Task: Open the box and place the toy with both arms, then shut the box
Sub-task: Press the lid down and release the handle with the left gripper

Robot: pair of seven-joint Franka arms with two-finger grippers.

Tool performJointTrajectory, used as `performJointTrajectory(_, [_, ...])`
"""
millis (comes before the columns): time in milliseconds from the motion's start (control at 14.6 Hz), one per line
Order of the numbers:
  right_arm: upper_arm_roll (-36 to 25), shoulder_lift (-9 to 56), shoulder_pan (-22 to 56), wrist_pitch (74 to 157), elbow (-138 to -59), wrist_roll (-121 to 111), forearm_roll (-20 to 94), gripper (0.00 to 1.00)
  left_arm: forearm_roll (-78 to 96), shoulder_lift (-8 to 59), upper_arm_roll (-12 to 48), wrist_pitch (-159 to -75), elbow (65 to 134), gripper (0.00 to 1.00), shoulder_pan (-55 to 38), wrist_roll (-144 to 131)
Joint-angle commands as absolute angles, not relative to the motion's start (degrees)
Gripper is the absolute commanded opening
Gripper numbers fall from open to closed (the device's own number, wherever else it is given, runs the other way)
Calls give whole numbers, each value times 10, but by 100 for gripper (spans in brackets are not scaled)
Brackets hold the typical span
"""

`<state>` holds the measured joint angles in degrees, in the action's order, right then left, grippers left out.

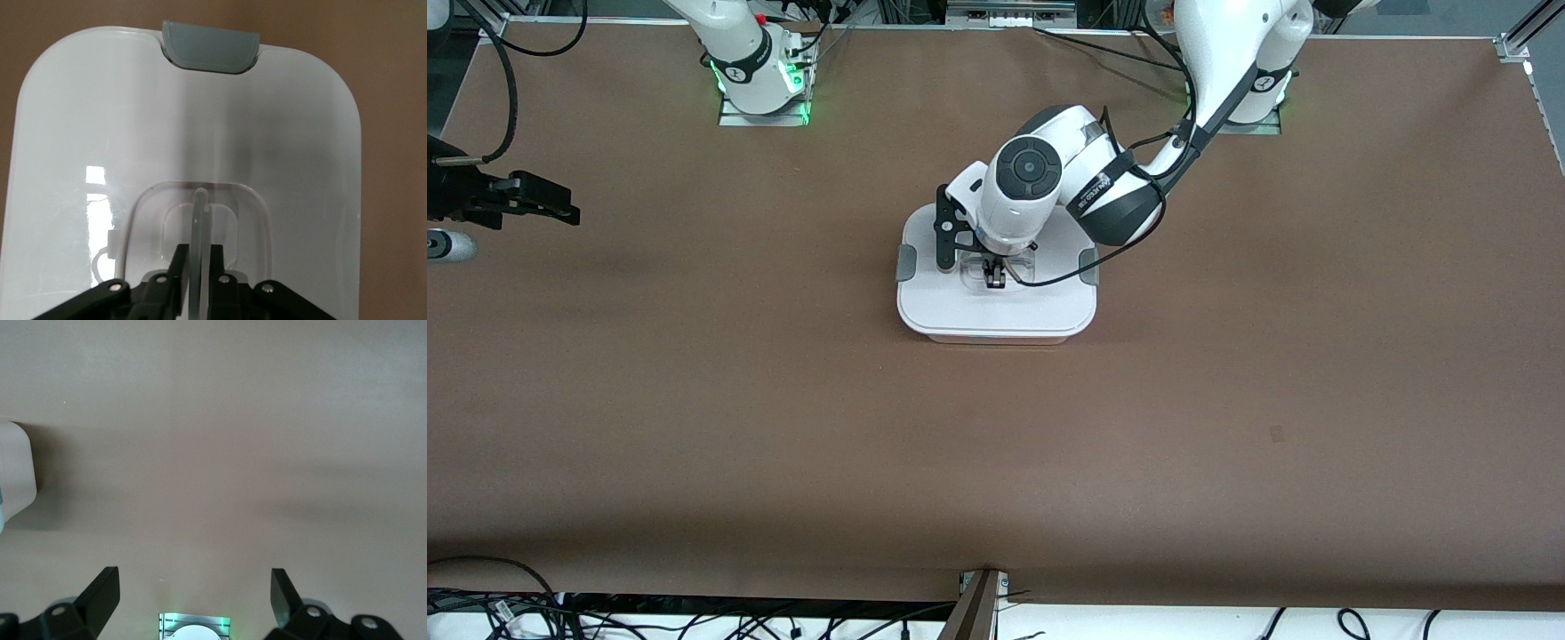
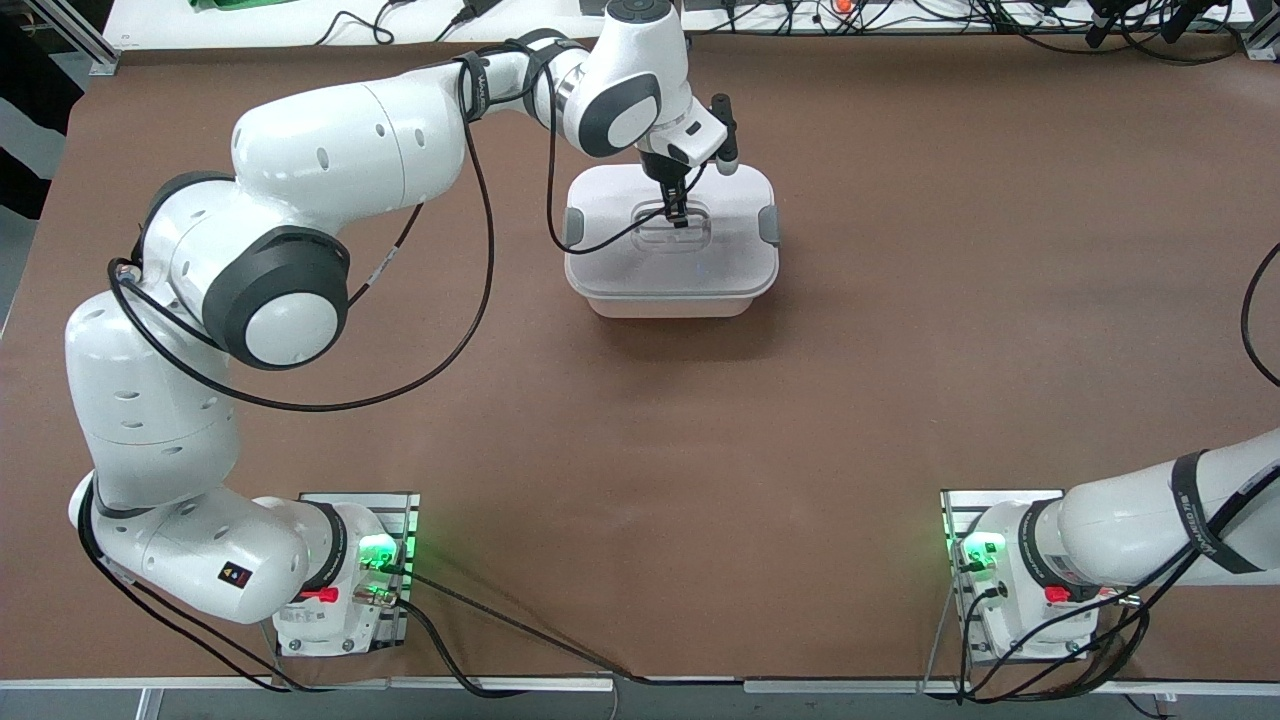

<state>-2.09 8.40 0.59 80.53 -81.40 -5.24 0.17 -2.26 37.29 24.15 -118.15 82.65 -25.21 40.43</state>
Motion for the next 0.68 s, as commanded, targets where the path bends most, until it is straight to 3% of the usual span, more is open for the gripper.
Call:
performJointTrajectory(0, [-18,84,5,806,-809,-55,-7,100,-40,355,239,-1182,828,100,-256,386])
performJointTrajectory(411, [-18,84,5,808,-809,-55,-7,100,-39,238,239,-1014,818,100,-197,252])
performJointTrajectory(616, [-18,84,5,808,-809,-56,-6,100,-40,213,239,-919,760,100,-130,248])
